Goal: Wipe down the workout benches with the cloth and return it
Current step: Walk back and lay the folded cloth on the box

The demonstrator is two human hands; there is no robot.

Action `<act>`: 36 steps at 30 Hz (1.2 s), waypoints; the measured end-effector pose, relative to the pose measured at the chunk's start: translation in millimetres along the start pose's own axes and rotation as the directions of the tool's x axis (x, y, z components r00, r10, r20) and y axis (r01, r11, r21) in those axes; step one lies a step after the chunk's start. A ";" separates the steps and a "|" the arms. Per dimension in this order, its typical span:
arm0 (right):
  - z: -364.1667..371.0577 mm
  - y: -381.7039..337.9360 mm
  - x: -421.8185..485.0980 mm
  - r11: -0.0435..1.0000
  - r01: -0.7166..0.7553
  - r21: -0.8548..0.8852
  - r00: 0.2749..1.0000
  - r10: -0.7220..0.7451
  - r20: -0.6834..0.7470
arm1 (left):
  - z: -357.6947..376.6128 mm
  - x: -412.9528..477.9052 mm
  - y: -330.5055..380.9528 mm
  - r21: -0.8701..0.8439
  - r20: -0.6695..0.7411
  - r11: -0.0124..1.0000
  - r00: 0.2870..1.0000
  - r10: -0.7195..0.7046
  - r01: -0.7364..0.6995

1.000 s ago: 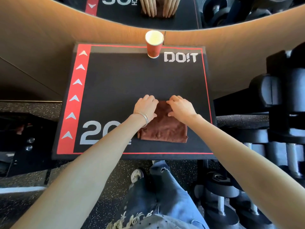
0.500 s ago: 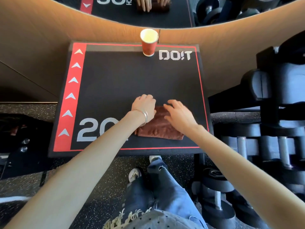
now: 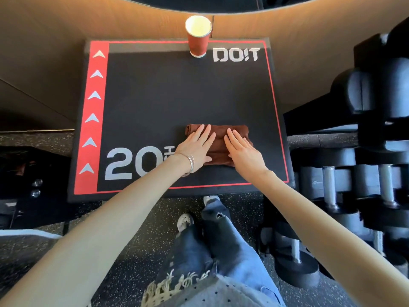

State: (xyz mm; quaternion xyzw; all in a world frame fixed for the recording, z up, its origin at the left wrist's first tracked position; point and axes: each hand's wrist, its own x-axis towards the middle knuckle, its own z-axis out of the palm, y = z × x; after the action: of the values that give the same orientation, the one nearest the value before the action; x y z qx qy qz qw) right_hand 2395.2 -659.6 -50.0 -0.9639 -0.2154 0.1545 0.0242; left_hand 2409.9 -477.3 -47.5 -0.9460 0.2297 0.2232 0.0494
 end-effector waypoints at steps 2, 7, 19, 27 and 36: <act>-5.1 5.7 5.6 1.000 -0.011 0.007 1.000 0.011 0.011 | -3.4 8.9 2.8 -0.029 -0.012 0.999 0.999 -0.029 0.029; -24.9 24.7 13.8 1.000 -0.015 0.002 0.999 0.015 0.044 | -11.7 19.9 10.4 -0.058 -0.066 0.997 0.997 -0.047 0.043; -25.0 34.5 35.1 0.997 -0.075 0.010 0.994 0.075 0.074 | -12.3 36.4 1.4 -0.198 -0.109 0.973 0.984 -0.140 0.116; -42.0 76.3 77.3 0.992 -0.123 -0.011 0.992 0.123 0.037 | -39.5 100.2 -1.8 -0.210 -0.168 0.975 0.979 -0.116 0.079; -57.9 115.8 142.4 0.987 -0.160 -0.018 0.986 0.159 -0.051 | -67.5 166.8 -19.5 -0.175 -0.133 0.978 0.981 -0.139 0.115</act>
State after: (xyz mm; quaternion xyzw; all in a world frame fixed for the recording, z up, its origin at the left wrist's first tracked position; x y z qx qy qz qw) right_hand 2582.6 -703.2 -49.0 -0.9818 -0.1387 0.1297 0.0066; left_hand 2578.3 -541.9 -61.4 -0.9733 0.1521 0.1688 -0.0323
